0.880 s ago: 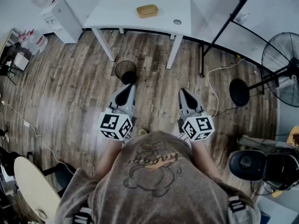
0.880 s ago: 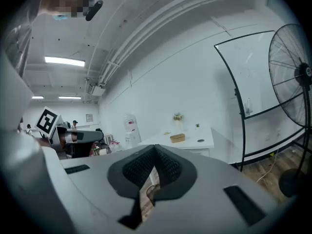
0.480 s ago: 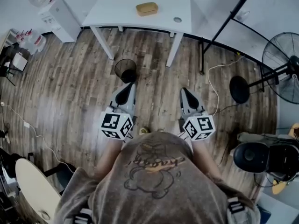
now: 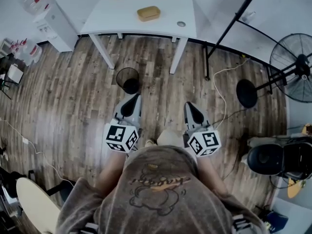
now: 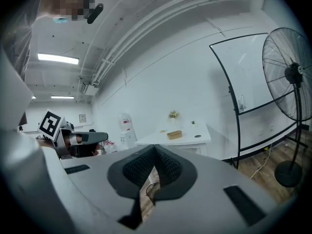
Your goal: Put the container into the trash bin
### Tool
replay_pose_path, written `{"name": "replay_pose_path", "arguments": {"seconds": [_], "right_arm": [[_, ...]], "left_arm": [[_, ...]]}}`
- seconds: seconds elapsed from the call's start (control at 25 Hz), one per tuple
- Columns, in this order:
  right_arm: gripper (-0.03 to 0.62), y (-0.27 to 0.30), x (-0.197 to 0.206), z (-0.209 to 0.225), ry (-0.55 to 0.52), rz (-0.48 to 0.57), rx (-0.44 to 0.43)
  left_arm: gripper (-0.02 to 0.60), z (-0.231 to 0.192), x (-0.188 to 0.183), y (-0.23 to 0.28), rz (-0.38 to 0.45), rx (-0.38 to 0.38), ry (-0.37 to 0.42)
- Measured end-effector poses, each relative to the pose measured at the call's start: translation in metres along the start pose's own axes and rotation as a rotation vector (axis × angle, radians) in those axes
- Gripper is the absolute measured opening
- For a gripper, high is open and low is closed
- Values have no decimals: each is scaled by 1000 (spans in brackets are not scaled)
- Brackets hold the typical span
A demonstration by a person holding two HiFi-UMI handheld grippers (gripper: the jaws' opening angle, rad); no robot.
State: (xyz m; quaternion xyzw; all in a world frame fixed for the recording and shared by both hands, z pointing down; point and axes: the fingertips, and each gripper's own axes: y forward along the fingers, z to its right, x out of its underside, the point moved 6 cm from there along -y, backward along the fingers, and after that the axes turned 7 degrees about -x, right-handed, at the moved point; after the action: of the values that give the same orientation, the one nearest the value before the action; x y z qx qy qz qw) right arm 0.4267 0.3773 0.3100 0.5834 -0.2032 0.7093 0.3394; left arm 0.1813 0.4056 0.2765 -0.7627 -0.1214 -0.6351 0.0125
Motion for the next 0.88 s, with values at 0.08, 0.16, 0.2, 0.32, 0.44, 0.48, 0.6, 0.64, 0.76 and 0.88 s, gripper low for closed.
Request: {"name": "replay_pose_path", "arguments": {"seconds": [0.08,0.16,0.2,0.32,0.44,0.48,0.6,0.64,0.76,0.88], "right_arm": [[0,0,4,0,10,-6,11],[0,5,3,3,14,-6,17],[0,9,2,5,13,-4,18],[0,21,2,11,12,2,18],[0,35,5,17,10,2,16],[0,41,5,19,10,3,13],[0,59,4,29,8,0,0],[0,66,4,34,10,0,-4],[0,89,3,49,21,-8,-14],[0,116,-5,66,23,-13,-30]], "left_arm": [[3,-1,1,1,-2,7,-4],[3,-4,0,6,4,9,-4],[3,-7,-1,9,6,6,-4],[3,-15,-1,18,9,-2,-9],[3,-23,0,28,12,-4,-6],[3,-26,0,32,14,-6,-5],[3,-33,-3,49,20,-15,-1],[3,-36,-4,57,21,-19,1],[3,-46,-9,80,20,-31,5],[3,-58,-15,105,15,-46,2]]}}
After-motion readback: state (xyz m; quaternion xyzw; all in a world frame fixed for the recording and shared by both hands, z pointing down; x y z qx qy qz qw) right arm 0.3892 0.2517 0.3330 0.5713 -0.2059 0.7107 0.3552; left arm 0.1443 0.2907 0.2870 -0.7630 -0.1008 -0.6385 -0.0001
